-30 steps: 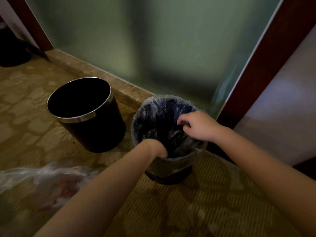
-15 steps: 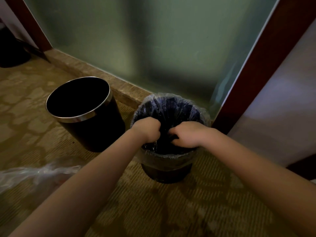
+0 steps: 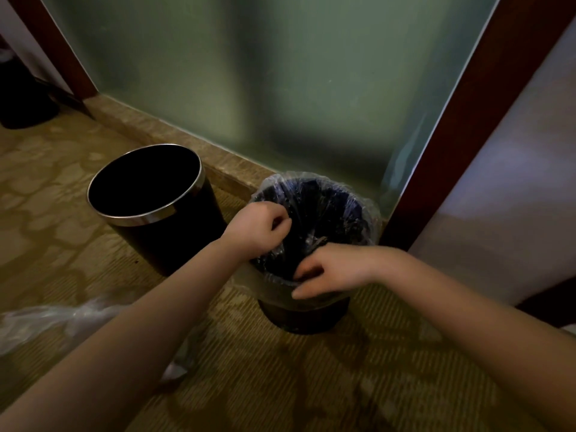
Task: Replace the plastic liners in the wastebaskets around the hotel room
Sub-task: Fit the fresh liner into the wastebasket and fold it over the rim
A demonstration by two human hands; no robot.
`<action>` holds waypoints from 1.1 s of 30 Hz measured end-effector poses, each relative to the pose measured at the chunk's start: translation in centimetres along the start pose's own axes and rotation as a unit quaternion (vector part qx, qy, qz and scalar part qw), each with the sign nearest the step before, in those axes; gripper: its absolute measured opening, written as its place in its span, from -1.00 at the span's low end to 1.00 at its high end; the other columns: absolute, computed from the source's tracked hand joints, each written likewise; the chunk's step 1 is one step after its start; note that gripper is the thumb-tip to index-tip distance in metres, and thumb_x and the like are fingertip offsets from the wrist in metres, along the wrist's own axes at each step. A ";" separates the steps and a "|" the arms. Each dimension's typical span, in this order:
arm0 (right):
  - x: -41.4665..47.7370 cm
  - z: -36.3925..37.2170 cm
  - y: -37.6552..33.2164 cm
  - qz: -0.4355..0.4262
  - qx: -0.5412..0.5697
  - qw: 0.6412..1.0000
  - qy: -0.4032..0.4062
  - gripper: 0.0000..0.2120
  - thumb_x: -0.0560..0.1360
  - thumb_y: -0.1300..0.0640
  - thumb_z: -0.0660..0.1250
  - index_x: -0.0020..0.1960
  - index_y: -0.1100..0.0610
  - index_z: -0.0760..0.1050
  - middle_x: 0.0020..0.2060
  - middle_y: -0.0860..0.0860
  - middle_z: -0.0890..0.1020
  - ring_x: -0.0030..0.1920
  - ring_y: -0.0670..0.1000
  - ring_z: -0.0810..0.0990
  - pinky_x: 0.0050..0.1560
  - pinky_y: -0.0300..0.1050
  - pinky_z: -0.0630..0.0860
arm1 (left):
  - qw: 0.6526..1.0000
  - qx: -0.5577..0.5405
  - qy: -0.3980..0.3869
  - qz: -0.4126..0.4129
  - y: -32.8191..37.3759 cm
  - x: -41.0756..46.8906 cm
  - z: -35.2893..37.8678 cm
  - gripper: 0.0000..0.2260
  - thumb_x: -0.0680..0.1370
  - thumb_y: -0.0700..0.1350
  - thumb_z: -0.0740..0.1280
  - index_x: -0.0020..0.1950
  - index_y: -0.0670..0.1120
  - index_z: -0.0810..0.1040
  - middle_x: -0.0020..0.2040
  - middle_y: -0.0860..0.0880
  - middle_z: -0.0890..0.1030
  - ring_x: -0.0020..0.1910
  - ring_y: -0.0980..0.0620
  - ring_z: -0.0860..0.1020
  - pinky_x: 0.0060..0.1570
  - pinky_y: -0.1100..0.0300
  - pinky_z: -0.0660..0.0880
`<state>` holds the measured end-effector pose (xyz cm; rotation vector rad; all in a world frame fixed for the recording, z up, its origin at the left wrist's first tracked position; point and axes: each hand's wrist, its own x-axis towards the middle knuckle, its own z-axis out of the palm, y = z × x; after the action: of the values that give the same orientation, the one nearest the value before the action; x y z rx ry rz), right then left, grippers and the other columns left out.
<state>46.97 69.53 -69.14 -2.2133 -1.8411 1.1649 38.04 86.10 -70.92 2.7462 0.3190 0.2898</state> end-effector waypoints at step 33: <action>9.7 -5.5 -9.1 -0.041 0.155 0.887 0.433 -0.78 0.51 0.08 0.36 0.15 0.04 0.54 -0.17 -0.07 0.65 -0.12 -0.04 0.57 0.01 -0.12 0.50 | 0.904 -0.072 0.291 -0.305 -13.2 -6.8 -8.2 -0.65 0.53 -0.06 0.34 0.28 -0.16 0.50 0.22 -0.11 0.52 0.22 -0.06 0.48 0.19 0.09 0.40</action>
<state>42.59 82.82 -65.87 -1.9422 -1.2382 0.2906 27.22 99.05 -69.39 2.2036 1.2198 0.9033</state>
